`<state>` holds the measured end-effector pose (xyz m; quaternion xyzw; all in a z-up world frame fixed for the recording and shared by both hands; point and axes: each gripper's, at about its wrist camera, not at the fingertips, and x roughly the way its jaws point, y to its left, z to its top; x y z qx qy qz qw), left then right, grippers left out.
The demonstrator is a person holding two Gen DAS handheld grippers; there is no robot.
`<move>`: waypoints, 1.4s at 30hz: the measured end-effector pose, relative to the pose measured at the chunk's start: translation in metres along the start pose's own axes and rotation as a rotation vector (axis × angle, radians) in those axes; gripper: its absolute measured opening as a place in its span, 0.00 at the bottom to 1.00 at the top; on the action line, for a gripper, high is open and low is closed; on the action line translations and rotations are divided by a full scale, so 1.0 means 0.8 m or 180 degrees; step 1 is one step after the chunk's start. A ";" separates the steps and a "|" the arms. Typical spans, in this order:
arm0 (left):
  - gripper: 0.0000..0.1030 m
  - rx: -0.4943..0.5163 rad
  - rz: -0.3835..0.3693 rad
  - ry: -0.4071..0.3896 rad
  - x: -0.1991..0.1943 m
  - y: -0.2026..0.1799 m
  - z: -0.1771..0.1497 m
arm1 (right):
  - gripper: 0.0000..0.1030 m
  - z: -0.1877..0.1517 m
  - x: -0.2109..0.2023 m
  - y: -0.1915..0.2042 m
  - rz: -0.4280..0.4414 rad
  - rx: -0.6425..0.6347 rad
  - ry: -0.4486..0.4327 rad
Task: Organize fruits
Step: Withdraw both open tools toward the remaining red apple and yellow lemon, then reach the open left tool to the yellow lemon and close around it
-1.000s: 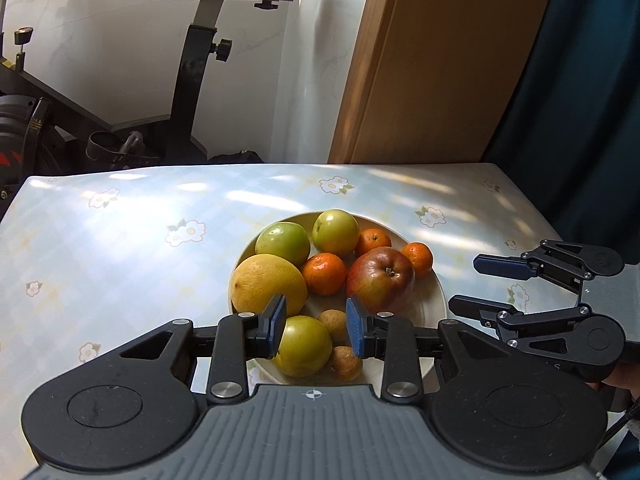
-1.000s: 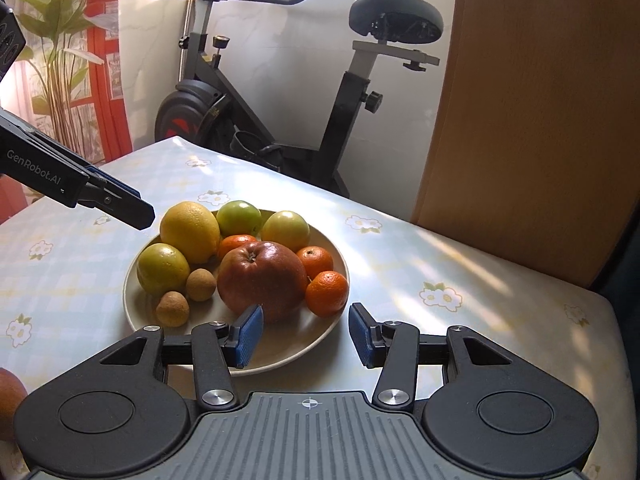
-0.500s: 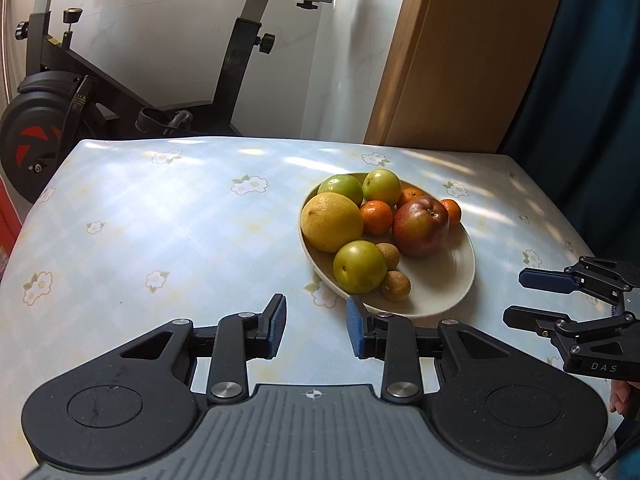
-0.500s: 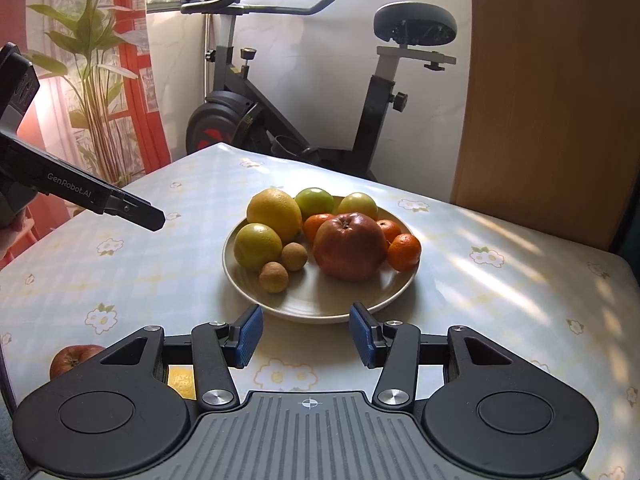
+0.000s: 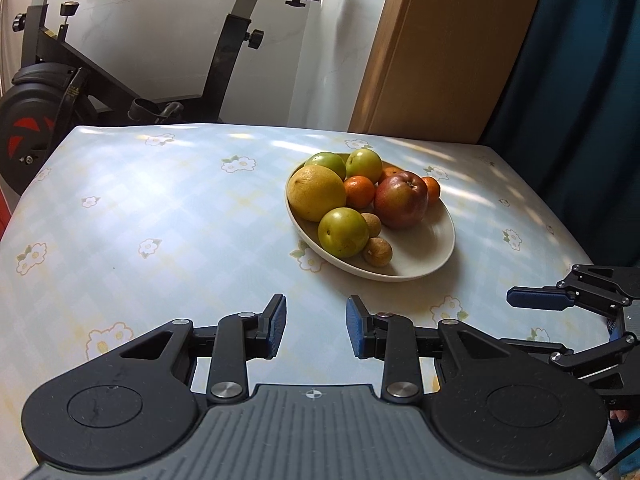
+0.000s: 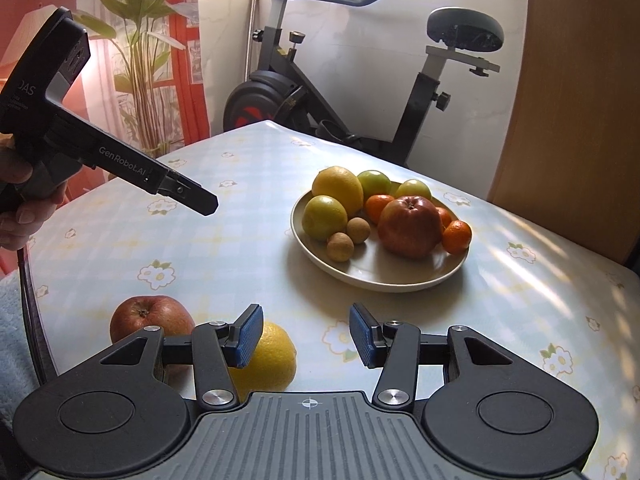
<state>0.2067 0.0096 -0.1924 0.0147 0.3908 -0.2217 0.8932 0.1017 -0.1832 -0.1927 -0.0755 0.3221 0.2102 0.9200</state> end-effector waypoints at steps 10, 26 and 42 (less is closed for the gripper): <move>0.33 -0.0011 -0.0027 0.0005 -0.002 0.002 -0.010 | 0.51 -0.015 -0.008 0.033 0.0085 -0.0365 0.0083; 0.33 -0.0035 -0.0059 0.0036 0.003 0.001 -0.011 | 0.60 -0.033 0.036 0.066 0.0041 -0.1270 0.0404; 0.33 -0.0028 -0.0117 0.0030 0.010 -0.011 -0.003 | 0.58 -0.021 0.064 0.011 -0.0046 -0.0666 0.0290</move>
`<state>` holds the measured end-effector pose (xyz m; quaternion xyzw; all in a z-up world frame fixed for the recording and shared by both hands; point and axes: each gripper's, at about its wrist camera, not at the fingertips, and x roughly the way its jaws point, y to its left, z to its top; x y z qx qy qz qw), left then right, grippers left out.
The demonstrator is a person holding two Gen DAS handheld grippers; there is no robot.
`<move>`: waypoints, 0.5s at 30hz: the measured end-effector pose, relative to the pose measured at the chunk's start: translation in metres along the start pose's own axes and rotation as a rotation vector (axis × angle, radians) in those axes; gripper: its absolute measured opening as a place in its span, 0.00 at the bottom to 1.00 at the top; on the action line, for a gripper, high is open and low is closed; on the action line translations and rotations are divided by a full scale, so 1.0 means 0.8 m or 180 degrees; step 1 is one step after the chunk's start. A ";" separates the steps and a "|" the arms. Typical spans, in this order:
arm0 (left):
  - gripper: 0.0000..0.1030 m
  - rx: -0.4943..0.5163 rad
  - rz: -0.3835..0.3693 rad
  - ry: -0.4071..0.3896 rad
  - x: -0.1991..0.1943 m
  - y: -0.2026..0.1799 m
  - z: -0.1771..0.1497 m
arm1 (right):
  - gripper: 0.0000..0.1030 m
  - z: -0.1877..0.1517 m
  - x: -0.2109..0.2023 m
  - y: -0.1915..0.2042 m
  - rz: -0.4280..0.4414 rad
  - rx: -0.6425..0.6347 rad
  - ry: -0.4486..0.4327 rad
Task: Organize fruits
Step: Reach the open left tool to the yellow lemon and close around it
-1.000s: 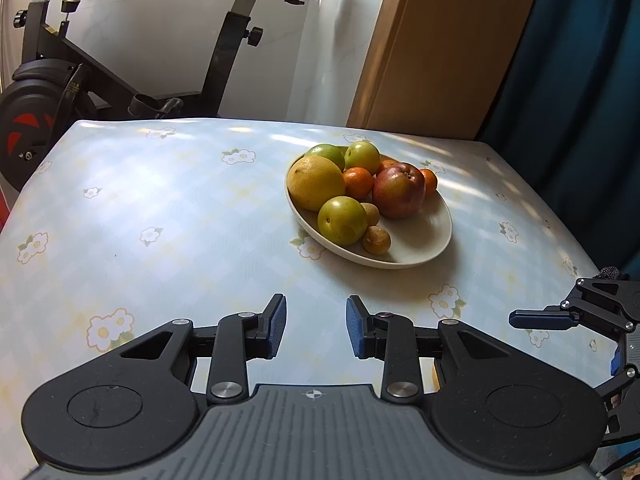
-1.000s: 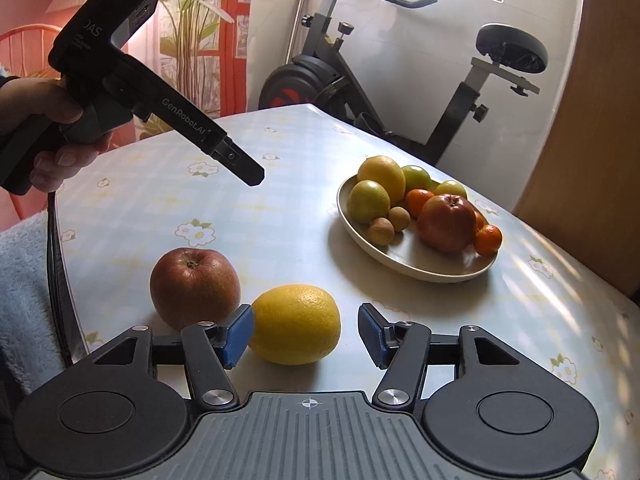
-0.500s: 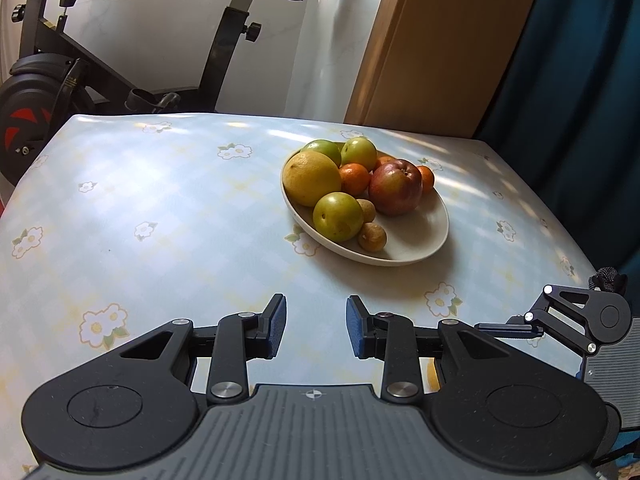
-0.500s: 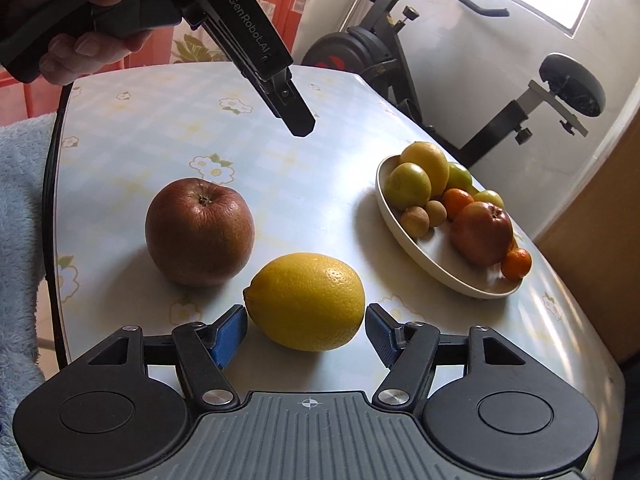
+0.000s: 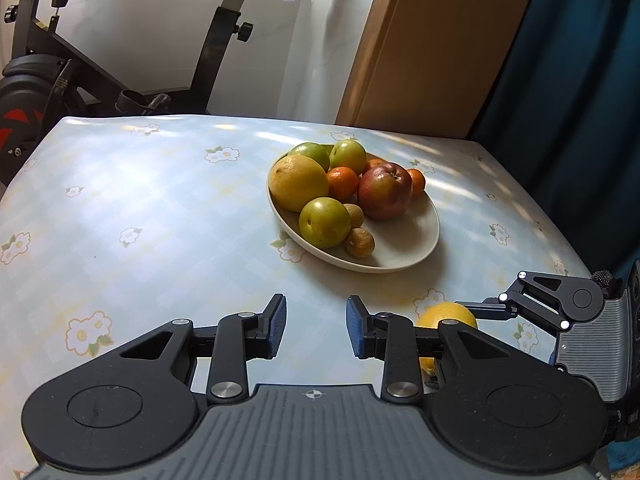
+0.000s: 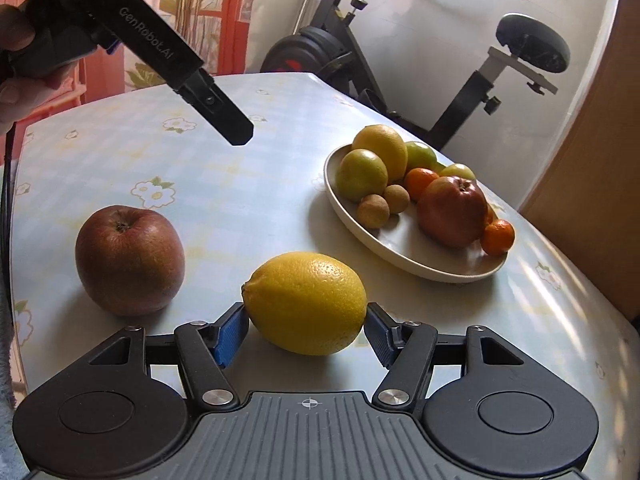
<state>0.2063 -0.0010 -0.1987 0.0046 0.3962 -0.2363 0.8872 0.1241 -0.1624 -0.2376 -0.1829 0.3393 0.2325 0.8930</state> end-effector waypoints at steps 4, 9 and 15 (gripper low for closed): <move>0.33 -0.0010 -0.0029 -0.0028 0.011 -0.008 0.007 | 0.58 0.003 0.011 -0.029 -0.0113 0.0423 -0.0059; 0.33 -0.0083 -0.0212 0.0041 0.033 -0.024 0.017 | 0.55 0.001 0.022 -0.044 -0.0147 0.0611 -0.0097; 0.33 0.0011 -0.0431 0.0127 0.055 -0.054 0.016 | 0.55 -0.011 0.019 -0.045 -0.0062 0.0597 -0.0087</move>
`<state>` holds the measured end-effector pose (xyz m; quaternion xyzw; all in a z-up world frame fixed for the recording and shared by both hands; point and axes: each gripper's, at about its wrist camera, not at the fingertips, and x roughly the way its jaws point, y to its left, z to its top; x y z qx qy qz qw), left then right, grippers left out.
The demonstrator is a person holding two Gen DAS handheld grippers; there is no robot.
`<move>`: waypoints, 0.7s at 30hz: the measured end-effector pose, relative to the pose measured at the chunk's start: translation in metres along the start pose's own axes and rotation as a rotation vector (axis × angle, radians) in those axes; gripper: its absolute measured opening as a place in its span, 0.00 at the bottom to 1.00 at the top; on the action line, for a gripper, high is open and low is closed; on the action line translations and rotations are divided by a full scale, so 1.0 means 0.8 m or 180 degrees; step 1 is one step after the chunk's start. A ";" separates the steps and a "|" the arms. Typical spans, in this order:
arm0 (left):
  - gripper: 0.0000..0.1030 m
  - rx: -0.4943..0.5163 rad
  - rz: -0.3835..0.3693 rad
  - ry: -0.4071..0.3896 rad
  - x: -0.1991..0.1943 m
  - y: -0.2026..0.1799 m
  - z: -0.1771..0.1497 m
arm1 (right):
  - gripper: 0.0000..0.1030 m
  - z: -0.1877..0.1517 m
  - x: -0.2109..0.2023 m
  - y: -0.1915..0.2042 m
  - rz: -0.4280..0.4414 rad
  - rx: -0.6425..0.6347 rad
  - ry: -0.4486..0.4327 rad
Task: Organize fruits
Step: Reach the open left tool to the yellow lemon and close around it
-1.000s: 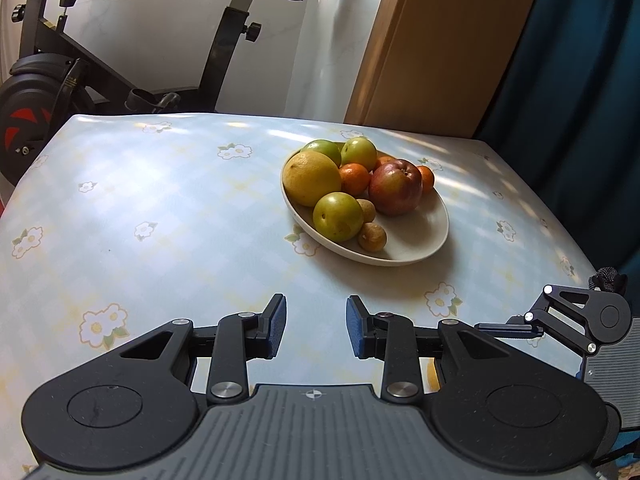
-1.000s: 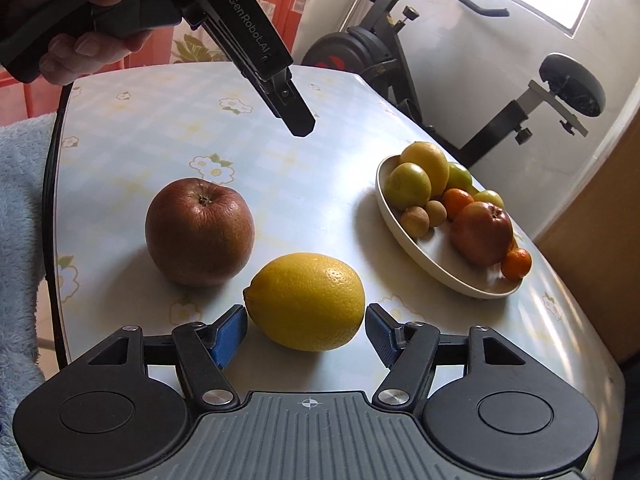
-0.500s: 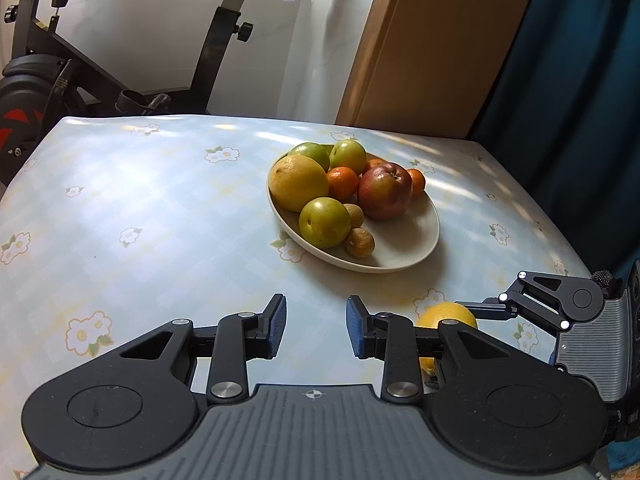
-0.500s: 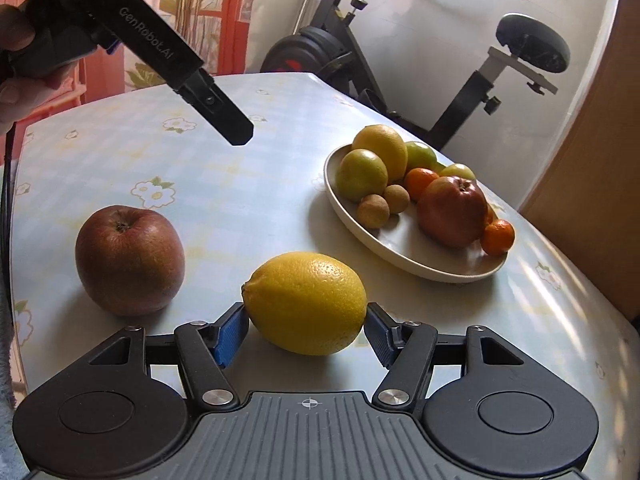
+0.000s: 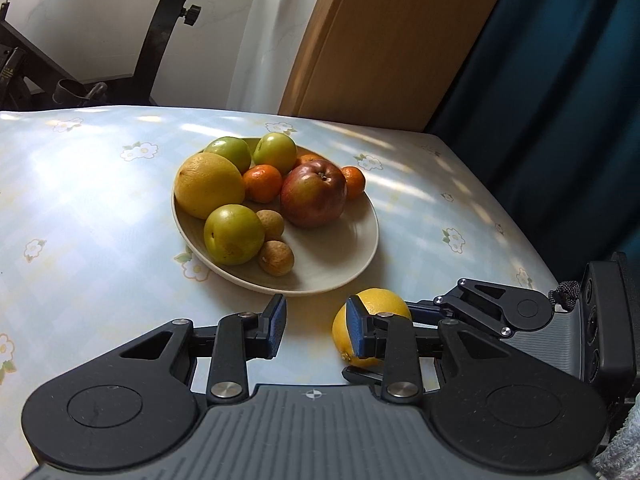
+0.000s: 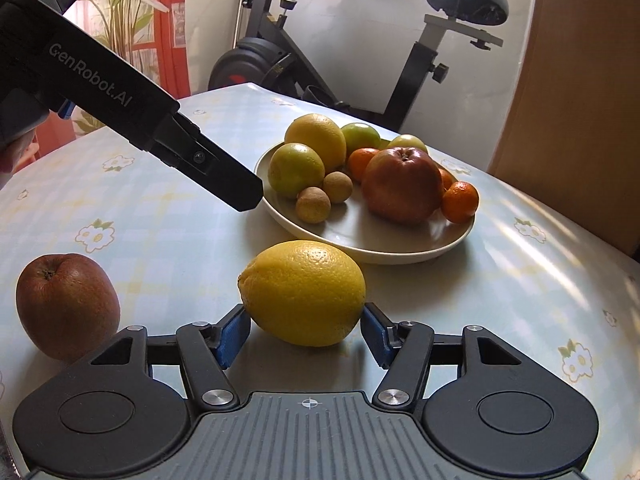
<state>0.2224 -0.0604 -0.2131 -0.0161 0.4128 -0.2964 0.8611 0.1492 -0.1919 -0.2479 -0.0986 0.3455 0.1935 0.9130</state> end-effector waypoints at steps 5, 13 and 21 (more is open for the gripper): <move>0.33 -0.0011 -0.0190 0.0127 0.012 -0.010 -0.008 | 0.54 -0.009 -0.009 -0.004 0.0072 -0.0011 -0.0004; 0.33 -0.0014 -0.0456 0.0261 0.025 -0.021 -0.011 | 0.54 -0.024 -0.023 -0.011 0.0152 -0.0003 -0.0024; 0.33 0.0000 -0.0621 0.0309 0.030 -0.035 -0.009 | 0.55 -0.025 -0.024 -0.014 0.0178 0.0079 -0.0083</move>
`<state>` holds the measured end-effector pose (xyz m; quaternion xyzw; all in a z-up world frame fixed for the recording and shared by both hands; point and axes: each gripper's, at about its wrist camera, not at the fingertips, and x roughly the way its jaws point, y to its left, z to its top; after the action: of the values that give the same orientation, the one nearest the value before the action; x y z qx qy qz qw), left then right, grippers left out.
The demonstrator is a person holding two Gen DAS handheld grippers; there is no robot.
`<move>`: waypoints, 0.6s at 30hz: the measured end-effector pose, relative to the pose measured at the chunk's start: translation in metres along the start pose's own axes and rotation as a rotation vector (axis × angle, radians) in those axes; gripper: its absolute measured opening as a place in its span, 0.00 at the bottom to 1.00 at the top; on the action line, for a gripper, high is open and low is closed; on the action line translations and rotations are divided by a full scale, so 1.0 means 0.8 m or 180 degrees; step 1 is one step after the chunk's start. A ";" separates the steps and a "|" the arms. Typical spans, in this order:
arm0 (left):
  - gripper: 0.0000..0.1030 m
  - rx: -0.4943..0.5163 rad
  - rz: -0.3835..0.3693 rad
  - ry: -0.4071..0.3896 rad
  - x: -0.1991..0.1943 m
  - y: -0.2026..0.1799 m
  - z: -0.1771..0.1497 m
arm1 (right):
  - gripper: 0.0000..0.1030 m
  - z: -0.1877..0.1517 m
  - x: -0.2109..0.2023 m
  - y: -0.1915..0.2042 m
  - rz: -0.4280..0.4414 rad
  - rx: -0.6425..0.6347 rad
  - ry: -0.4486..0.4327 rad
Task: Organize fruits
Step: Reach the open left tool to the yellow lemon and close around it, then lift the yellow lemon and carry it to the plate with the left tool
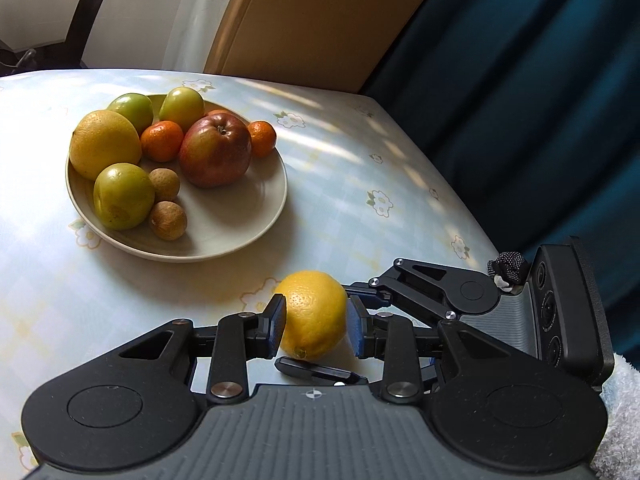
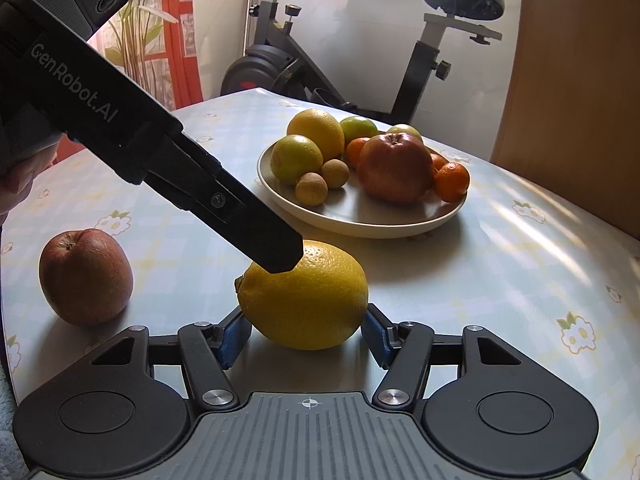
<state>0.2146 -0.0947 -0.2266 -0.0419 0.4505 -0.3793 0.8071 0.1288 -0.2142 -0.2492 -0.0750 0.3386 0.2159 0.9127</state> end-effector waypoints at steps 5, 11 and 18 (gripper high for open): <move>0.33 -0.0041 0.0089 0.0043 0.004 0.001 0.001 | 0.55 0.000 0.001 0.000 -0.0003 0.0023 -0.0033; 0.37 -0.0079 0.0192 0.0054 0.007 0.005 0.005 | 0.54 -0.003 -0.010 -0.002 0.0006 -0.0042 -0.0086; 0.37 -0.0121 0.0283 -0.0014 0.004 0.008 0.012 | 0.51 -0.003 -0.021 -0.011 0.0065 -0.0055 -0.0166</move>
<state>0.2271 -0.0950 -0.2260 -0.0380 0.4573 -0.3343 0.8232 0.1200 -0.2283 -0.2405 -0.0738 0.3136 0.2300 0.9183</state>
